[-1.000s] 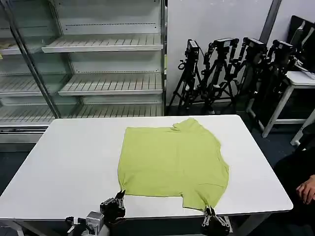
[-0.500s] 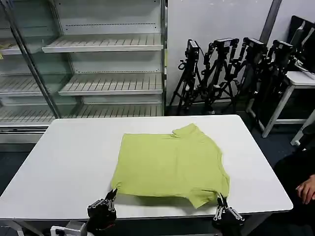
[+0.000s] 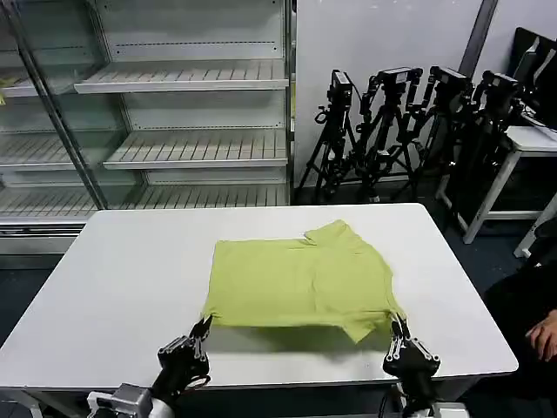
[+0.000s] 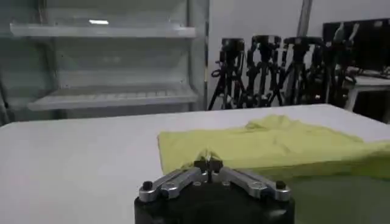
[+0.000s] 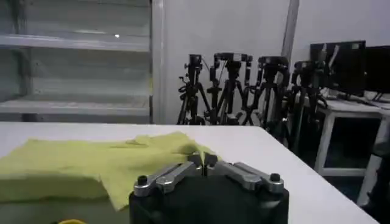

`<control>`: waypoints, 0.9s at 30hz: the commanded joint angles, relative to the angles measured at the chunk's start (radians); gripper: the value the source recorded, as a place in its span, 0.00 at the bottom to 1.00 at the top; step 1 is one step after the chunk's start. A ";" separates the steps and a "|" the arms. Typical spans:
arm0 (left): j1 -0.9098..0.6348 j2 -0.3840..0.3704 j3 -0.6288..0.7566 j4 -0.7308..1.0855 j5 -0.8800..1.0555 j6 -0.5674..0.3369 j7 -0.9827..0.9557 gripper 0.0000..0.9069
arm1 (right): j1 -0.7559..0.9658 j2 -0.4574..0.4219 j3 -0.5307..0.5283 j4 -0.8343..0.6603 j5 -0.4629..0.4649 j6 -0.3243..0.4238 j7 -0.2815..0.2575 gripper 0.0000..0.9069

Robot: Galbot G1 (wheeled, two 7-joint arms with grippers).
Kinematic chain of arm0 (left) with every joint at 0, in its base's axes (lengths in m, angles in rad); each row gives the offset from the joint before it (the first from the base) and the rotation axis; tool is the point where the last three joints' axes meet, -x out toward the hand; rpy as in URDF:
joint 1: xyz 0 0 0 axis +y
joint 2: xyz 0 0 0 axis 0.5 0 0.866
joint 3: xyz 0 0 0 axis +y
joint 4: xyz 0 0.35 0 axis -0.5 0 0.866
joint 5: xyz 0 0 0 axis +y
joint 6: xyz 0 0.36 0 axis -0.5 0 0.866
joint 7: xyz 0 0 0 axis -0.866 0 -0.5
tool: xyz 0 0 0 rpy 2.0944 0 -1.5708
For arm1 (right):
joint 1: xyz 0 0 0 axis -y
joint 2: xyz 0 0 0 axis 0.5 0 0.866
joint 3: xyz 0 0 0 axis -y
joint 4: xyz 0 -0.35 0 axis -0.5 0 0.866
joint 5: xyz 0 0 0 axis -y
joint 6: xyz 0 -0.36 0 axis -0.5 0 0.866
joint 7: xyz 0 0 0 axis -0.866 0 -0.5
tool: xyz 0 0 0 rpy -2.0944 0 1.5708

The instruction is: Fold and organize the clothes.

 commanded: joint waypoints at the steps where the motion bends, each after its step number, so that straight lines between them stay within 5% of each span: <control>1: -0.151 0.055 0.055 0.151 -0.009 -0.069 0.000 0.02 | 0.133 -0.043 0.003 -0.113 0.040 0.003 0.002 0.00; 22: -0.300 0.060 0.148 0.351 0.136 -0.042 -0.004 0.02 | 0.277 -0.021 -0.088 -0.328 -0.012 -0.001 0.008 0.00; 23: -0.300 0.057 0.147 0.350 0.135 -0.041 -0.005 0.02 | 0.276 -0.016 -0.091 -0.330 -0.021 -0.005 0.009 0.02; 24: -0.300 0.057 0.146 0.348 0.135 -0.041 -0.006 0.03 | 0.275 -0.014 -0.092 -0.329 -0.026 -0.010 0.007 0.39; 25: -0.299 0.055 0.145 0.347 0.134 -0.040 -0.008 0.44 | 0.272 -0.013 -0.093 -0.327 -0.035 -0.012 0.003 1.00; 27: -0.289 0.050 0.136 0.338 0.133 -0.041 -0.012 1.00 | 0.260 -0.011 -0.094 -0.317 -0.050 -0.007 -0.002 1.00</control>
